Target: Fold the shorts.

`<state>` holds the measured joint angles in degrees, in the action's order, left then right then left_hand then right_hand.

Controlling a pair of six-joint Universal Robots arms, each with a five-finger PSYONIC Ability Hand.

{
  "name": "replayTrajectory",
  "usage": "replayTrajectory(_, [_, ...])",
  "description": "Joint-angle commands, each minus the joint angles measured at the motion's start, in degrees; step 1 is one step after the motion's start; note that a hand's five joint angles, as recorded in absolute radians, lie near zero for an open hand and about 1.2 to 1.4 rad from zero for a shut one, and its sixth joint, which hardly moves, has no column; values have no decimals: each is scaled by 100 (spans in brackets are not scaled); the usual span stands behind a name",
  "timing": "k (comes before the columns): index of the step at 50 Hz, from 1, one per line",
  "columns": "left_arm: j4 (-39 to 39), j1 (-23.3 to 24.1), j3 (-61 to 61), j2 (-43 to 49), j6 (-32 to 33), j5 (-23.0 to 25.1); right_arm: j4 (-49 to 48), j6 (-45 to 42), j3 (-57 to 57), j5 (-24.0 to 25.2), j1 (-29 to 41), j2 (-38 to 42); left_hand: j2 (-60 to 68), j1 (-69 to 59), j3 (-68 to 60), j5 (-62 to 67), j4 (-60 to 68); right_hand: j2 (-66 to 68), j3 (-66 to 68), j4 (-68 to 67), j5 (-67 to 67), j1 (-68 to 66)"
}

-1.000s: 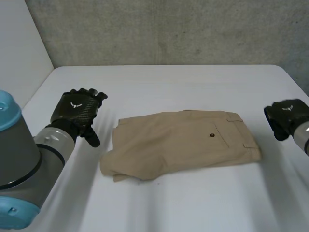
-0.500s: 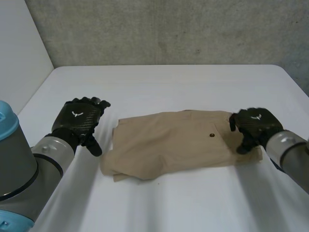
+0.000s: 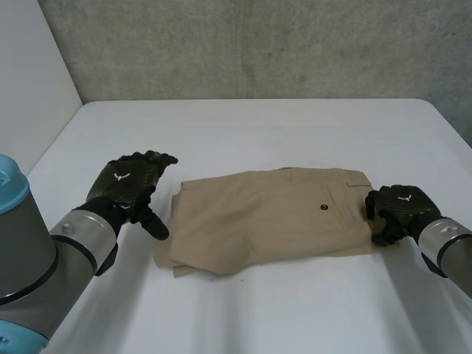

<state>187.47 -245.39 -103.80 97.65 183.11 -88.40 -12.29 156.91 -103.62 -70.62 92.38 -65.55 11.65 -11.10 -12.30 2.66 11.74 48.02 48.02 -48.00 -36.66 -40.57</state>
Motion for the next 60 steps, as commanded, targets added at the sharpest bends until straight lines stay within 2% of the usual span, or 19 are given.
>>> replayTrajectory(1, [0,9,-52,-9,14,-1,16,68,35,-14,-27,-72,-143,89,209,-245,-152,3198,3198,-3200,-3334,-3943])
replayTrajectory(9, [-9,9,-70,-71,14,-10,148,-98,228,-294,-632,-634,-143,89,209,-245,-152,3198,3198,-3200,-3334,-3943])
replayTrajectory(16, [-18,-44,-61,-106,23,-1,614,-696,588,-374,-616,-731,-143,89,209,-245,-152,3198,3198,-3200,-3334,-3943])
replayTrajectory(19, [-26,-44,-52,-106,23,-1,807,-837,878,-365,-169,-792,-143,89,209,-245,-152,3198,3198,-3200,-3334,-3943])
replayTrajectory(21, [-26,-35,-52,-106,23,-10,869,-829,1167,-365,522,-845,-143,89,209,-245,-152,3198,3198,-3200,-3334,-3943])
replayTrajectory(23, [-35,-27,-61,-106,23,-10,886,-820,1247,-356,718,-845,-143,89,209,-245,-152,3198,3198,-3200,-3334,-3943])
replayTrajectory(25, [-35,-18,-70,-114,23,-19,887,-829,1440,-234,1446,-915,-143,89,209,-245,-152,3198,3198,-3200,-3334,-3943])
replayTrajectory(28, [-44,0,-70,-141,23,-28,834,-908,1450,-216,1879,-924,-143,89,209,-245,-152,3198,3198,-3200,-3334,-3943])
replayTrajectory(33, [-44,9,-61,-158,23,-28,843,-1056,1363,266,3222,-697,-143,89,209,-245,-152,3198,3198,-3200,-3334,-3943])
replayTrajectory(38, [-35,35,-8,-158,23,-36,887,-1321,1195,759,3770,-213,-143,89,209,-245,-152,3198,3198,-3200,-3334,-3943])
replayTrajectory(39, [-35,35,-8,-158,23,-37,904,-1356,1178,777,3805,-160,-143,89,209,-245,-152,2854,2855,-2856,-2990,-3599])
replayTrajectory(40, [-35,35,0,-158,23,-37,922,-1400,1169,795,3823,-81,-143,89,209,-245,-152,1002,1003,-1004,-1138,-1747])
replayTrajectory(43, [-35,88,114,-167,23,-45,966,-1418,1169,751,3788,-107,-126,72,192,-228,-136,-2236,-2235,2233,2099,1491])
replayTrajectory(44, [-35,105,150,-167,23,-45,1001,-1339,1160,777,3762,-159,-126,72,192,-228,-135,-3578,-3578,3576,3442,2833])
replayTrajectory(45, [-35,114,185,-167,23,-45,992,-1304,1151,804,3761,-177,-126,72,192,-228,-135,-3802,-3802,3800,3666,3057])
replayTrajectory(51, [-18,237,633,-141,-12,-63,764,-84,1169,742,3402,-949,-59,5,124,-160,-68,-3802,-3802,3800,3666,3057])
replayTrajectory(56, [-35,492,976,-53,-29,-89,667,1743,1230,794,2489,-1398,-42,-12,108,-144,-51,-3802,-3802,3800,3666,3057])
replayTrajectory(59, [-44,808,1204,201,-29,-116,710,2349,1335,725,2269,-1364,-25,-29,91,-127,-35,-3802,-3802,3800,3666,3057])
replayTrajectory(60, [-61,1087,1379,515,-56,-194,711,2353,1336,725,2267,-1364,-9,-46,74,-110,-18,-3802,-3802,3800,3666,3057])
